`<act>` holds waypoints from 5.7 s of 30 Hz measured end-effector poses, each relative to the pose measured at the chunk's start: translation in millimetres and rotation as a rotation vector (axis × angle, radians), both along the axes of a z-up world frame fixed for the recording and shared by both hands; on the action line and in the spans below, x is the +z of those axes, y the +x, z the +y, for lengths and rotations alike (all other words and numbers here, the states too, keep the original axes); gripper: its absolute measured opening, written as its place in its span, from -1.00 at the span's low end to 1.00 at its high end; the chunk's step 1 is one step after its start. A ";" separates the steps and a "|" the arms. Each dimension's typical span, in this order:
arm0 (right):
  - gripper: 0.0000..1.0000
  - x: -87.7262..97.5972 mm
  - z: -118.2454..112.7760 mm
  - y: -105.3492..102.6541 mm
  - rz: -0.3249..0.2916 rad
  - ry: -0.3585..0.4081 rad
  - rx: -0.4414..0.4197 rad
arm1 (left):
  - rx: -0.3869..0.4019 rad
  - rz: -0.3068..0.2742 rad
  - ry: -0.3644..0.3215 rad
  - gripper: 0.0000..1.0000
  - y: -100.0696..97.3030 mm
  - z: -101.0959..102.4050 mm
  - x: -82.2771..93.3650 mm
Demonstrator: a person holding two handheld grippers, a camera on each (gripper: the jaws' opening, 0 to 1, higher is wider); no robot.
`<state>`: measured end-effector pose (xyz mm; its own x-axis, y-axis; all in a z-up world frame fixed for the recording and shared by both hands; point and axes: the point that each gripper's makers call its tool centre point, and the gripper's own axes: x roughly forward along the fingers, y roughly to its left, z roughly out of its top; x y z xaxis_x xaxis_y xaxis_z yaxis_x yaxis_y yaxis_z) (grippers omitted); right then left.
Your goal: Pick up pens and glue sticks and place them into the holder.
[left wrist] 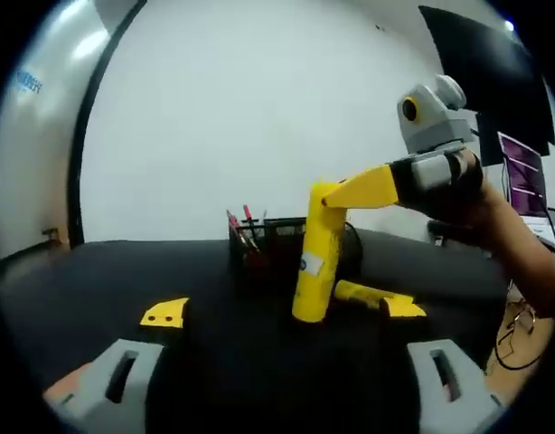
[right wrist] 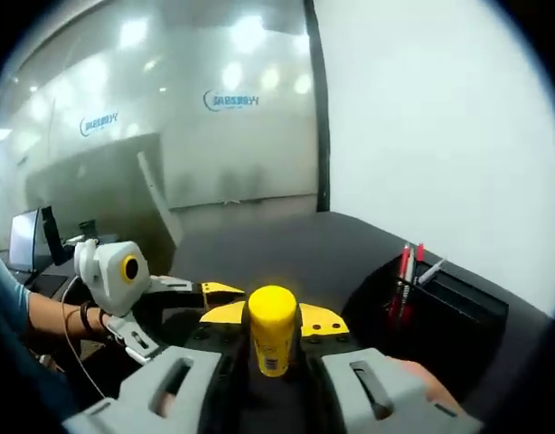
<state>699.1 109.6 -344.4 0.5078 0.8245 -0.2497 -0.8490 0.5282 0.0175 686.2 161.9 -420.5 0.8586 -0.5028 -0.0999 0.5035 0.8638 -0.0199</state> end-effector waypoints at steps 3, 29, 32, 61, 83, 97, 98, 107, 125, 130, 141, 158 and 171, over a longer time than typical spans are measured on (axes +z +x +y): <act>-0.66 3.8 -5.3 4.4 -0.005 0.003 -0.016 | -0.007 0.011 -0.015 0.91 4.7 4.5 -2.0; -0.66 31.7 -40.8 41.0 -0.051 0.013 -0.121 | -0.161 0.050 -0.094 0.92 21.4 2.7 -32.4; -0.66 32.4 -42.2 41.8 -0.053 0.013 -0.126 | -0.164 0.072 -0.151 0.92 21.8 2.2 -30.6; -0.66 16.2 -18.1 107.8 -0.054 0.045 -0.192 | -0.160 0.083 -0.135 0.92 26.0 6.1 -36.9; -0.66 -6.6 -0.5 151.9 -0.106 0.022 -0.253 | -0.162 0.079 -0.141 0.92 24.8 5.0 -36.3; -0.66 -22.4 2.3 160.6 -0.118 0.011 -0.265 | -0.162 0.081 -0.133 0.92 21.2 3.9 -37.7; -0.66 -22.3 2.7 160.5 -0.119 0.016 -0.265 | -0.161 0.081 -0.133 0.92 21.2 4.0 -37.7; -0.66 -28.3 3.1 164.3 -0.141 -0.008 -0.271 | -0.159 0.083 -0.126 0.91 24.1 6.1 -39.0; -0.66 -32.0 4.3 169.8 -0.147 -0.008 -0.279 | -0.155 0.089 -0.110 0.90 24.4 6.8 -42.0; -0.66 -23.0 0.2 171.2 -0.185 0.012 -0.295 | -0.155 0.089 -0.107 0.90 24.9 6.9 -42.3; -0.64 7.5 -22.2 156.4 -0.206 0.082 -0.303 | -0.151 0.090 -0.106 0.89 25.5 6.8 -43.0; -0.51 1.3 -135.2 64.8 -0.181 0.173 -0.519 | -0.155 0.083 -0.108 0.89 24.9 6.7 -41.6; -0.41 -70.0 -156.2 -6.8 -0.075 0.163 -0.596 | -0.154 0.112 -0.081 0.85 21.5 2.5 -48.7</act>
